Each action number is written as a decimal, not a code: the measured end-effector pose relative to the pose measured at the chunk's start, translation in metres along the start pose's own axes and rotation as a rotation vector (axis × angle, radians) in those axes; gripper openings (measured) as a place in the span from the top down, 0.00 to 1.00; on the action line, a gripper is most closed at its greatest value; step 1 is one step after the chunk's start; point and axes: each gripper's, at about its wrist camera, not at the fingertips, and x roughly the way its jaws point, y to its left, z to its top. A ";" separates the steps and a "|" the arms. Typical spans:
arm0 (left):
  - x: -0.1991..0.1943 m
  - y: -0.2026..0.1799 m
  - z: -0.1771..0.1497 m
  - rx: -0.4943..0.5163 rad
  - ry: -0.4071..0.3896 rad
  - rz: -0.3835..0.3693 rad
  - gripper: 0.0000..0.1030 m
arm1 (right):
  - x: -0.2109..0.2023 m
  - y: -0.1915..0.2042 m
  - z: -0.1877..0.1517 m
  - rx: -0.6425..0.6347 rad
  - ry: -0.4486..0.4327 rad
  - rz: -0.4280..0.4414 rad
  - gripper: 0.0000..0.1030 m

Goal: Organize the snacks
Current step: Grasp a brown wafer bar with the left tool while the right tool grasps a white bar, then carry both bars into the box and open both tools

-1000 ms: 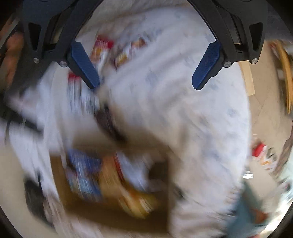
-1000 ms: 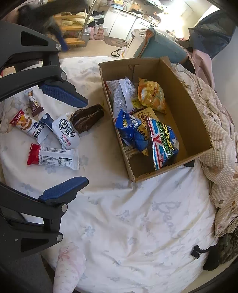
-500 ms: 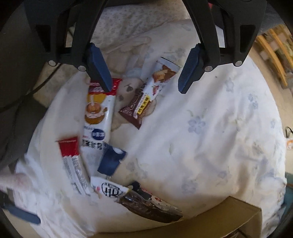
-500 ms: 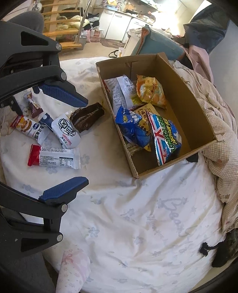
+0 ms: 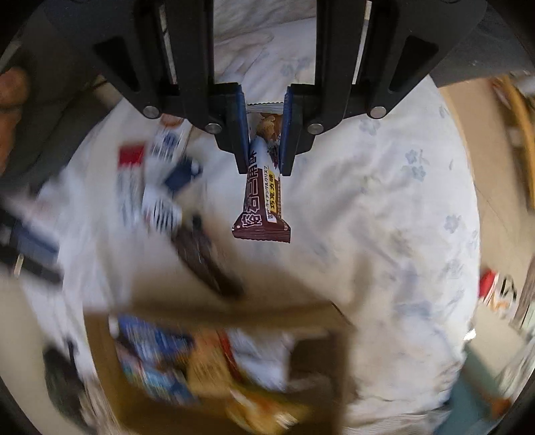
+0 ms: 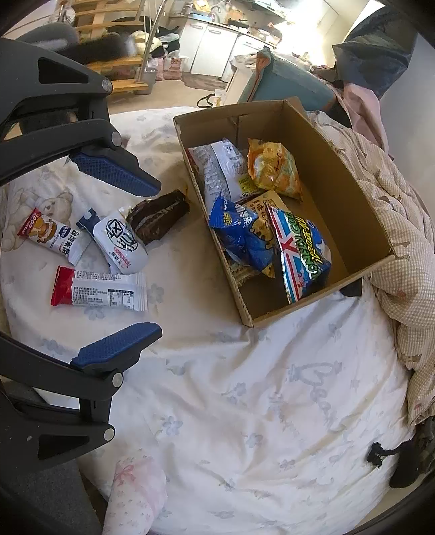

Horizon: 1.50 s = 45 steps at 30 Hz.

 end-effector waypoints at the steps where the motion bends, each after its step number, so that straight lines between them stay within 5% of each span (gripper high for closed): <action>1: -0.005 0.004 0.002 -0.023 -0.022 0.001 0.86 | 0.001 0.000 0.000 0.001 0.002 -0.003 0.22; 6: -0.021 0.035 0.010 -0.125 -0.103 0.013 0.86 | 0.013 0.004 -0.004 -0.043 0.049 -0.091 0.21; 9: -0.021 0.041 0.013 -0.159 -0.125 0.024 0.86 | 0.045 0.006 -0.013 -0.097 0.180 -0.219 0.21; 15: -0.022 0.043 0.016 -0.172 -0.111 0.000 0.86 | 0.098 0.021 -0.039 -0.264 0.412 -0.308 0.21; 20: -0.025 0.043 0.016 -0.170 -0.119 -0.007 0.86 | 0.111 0.027 -0.046 -0.322 0.438 -0.361 0.22; 22: -0.025 0.044 0.016 -0.173 -0.118 -0.008 0.86 | 0.109 0.024 -0.043 -0.298 0.431 -0.349 0.34; 24: -0.025 0.044 0.016 -0.176 -0.116 -0.010 0.86 | 0.108 0.020 -0.040 -0.292 0.448 -0.332 0.66; 25: -0.025 0.044 0.016 -0.177 -0.116 -0.011 0.86 | 0.107 0.018 -0.039 -0.294 0.459 -0.321 0.66; 32: -0.020 0.037 0.018 -0.158 -0.104 -0.012 0.86 | 0.066 0.014 -0.033 -0.284 0.334 -0.217 0.67; 40: -0.023 0.037 0.017 -0.153 -0.133 0.028 0.86 | -0.017 0.002 0.003 -0.112 -0.036 0.041 0.66; 45: -0.024 0.048 0.016 -0.180 -0.141 0.053 0.86 | -0.006 0.015 -0.002 -0.127 -0.018 0.100 0.66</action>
